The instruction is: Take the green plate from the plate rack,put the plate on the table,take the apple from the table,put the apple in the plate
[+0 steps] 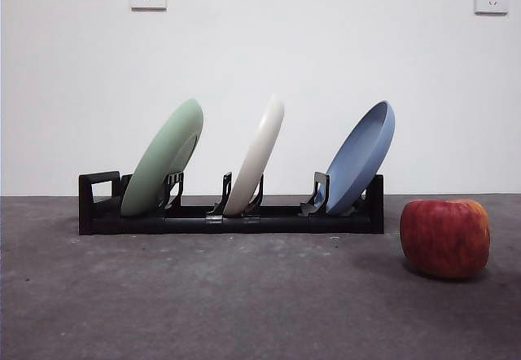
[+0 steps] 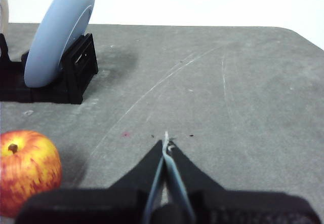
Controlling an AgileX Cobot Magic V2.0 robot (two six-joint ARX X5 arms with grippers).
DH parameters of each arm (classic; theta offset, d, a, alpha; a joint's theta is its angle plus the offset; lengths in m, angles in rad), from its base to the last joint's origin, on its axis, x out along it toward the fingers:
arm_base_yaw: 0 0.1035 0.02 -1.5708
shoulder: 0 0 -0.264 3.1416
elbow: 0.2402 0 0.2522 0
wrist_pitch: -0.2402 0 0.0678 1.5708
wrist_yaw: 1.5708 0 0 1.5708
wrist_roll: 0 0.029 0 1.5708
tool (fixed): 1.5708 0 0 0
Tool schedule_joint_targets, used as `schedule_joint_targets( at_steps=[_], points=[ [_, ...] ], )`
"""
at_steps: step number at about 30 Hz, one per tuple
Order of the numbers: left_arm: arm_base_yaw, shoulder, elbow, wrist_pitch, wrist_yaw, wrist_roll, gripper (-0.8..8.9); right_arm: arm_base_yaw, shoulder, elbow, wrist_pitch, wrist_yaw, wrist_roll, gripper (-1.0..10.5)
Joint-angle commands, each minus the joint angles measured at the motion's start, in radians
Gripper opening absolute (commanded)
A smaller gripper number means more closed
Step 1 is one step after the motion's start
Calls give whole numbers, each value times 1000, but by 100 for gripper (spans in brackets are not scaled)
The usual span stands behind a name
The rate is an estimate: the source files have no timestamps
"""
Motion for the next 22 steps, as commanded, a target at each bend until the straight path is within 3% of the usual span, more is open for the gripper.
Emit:
schedule_joint_targets(
  at_steps=[1, 6, 9, 12, 17, 22],
  points=[
    [3, 0, -7, 18, -3, -7, -3, 0, -1, -10, 7, -3, 137, 1],
    [3, 0, -5, 40, -3, -79, -3, 0, -1, -9, 6, -5, 434, 1],
    [3, 0, 5, 48, 2, -193, -3, 0, -1, 4, 3, -63, 529, 0],
    [3, 1, 28, 48, 76, -243, -4, 0, 0, 43, -1, -124, 532, -12],
    [3, 40, 102, 31, 184, -242, -5, 0, 46, 202, -77, -130, 533, -12],
    [2, 142, 218, -1, 259, -229, -5, 0, 208, 425, -154, -185, 440, -12]
  ],
)
